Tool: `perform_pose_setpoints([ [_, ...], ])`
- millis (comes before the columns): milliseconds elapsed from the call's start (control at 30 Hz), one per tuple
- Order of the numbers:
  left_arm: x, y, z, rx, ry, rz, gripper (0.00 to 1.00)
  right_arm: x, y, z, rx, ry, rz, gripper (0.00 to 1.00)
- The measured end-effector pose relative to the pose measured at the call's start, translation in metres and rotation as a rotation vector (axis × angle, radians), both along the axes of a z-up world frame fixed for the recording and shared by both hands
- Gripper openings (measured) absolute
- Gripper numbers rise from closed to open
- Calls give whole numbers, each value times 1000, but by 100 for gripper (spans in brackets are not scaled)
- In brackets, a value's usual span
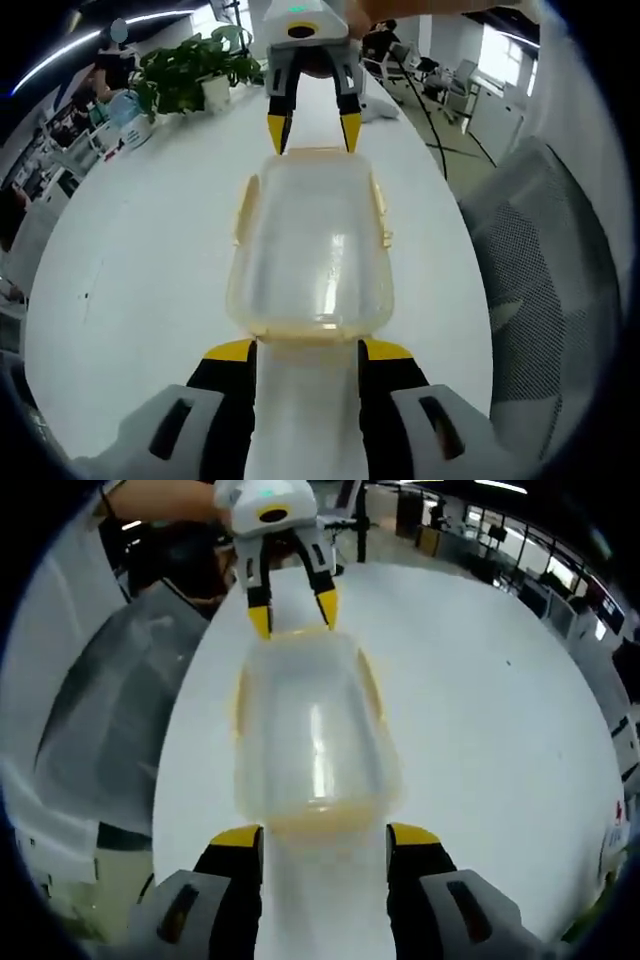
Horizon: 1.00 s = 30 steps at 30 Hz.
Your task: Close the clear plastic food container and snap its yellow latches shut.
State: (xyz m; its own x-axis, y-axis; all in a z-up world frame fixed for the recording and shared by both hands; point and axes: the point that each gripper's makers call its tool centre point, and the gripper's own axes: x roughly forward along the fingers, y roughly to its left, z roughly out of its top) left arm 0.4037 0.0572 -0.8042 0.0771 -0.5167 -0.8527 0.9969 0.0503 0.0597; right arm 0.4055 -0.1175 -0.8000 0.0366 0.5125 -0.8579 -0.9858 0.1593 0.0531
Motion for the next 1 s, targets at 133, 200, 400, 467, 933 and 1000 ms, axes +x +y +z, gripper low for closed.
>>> perform_pose_setpoints([
  [133,-3,6,-2,5,7,26,46,-4,-4,6,31,16,-64,51],
  [200,-5,6,1,-23,22,66,46,-6,-2,9,71,44,-149,51],
  [400,-5,0,14,-133,70,245,47,-8,7,13,135,61,-314,51],
  [467,-3,1,14,-157,86,329,47,-9,8,13,143,78,-353,50],
  [933,-22,-3,23,-235,134,461,49,-12,19,17,214,97,-487,52],
  [1000,-21,-3,26,-249,140,479,49,-13,19,18,223,105,-500,52],
])
